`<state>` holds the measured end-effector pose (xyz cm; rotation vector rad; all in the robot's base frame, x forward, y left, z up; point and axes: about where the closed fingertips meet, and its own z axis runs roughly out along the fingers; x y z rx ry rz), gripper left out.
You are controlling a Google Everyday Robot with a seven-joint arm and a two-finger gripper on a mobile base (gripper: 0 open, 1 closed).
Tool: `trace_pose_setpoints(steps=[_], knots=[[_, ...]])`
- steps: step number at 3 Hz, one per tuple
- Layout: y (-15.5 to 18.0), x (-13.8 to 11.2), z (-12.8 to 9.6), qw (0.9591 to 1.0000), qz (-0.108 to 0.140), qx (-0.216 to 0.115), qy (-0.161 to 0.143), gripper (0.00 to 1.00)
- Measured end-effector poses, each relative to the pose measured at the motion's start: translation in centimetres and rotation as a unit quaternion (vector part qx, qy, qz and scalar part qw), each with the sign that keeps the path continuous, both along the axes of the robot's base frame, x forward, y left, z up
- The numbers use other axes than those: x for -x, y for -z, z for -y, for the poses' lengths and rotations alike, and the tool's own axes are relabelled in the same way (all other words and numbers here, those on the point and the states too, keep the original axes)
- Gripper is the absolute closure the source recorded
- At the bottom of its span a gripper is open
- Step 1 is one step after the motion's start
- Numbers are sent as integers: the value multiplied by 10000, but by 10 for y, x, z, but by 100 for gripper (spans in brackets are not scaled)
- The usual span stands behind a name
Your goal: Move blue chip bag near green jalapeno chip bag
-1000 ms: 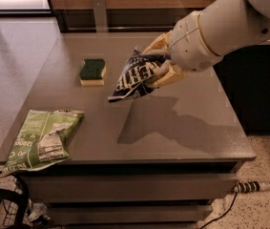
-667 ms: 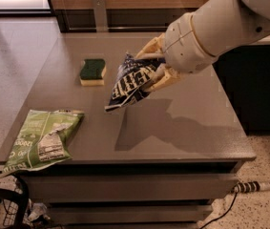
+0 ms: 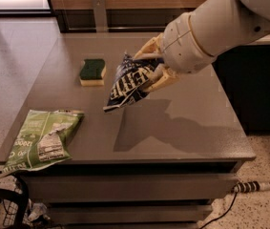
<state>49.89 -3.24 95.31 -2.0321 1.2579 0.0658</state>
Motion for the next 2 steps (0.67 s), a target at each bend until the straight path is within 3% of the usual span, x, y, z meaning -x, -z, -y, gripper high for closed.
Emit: trace_pose_setpoints(steps=[1, 2], knots=[[-1, 1, -3, 10000, 7, 11, -23, 29], [-1, 2, -4, 10000, 10, 18, -37, 5]])
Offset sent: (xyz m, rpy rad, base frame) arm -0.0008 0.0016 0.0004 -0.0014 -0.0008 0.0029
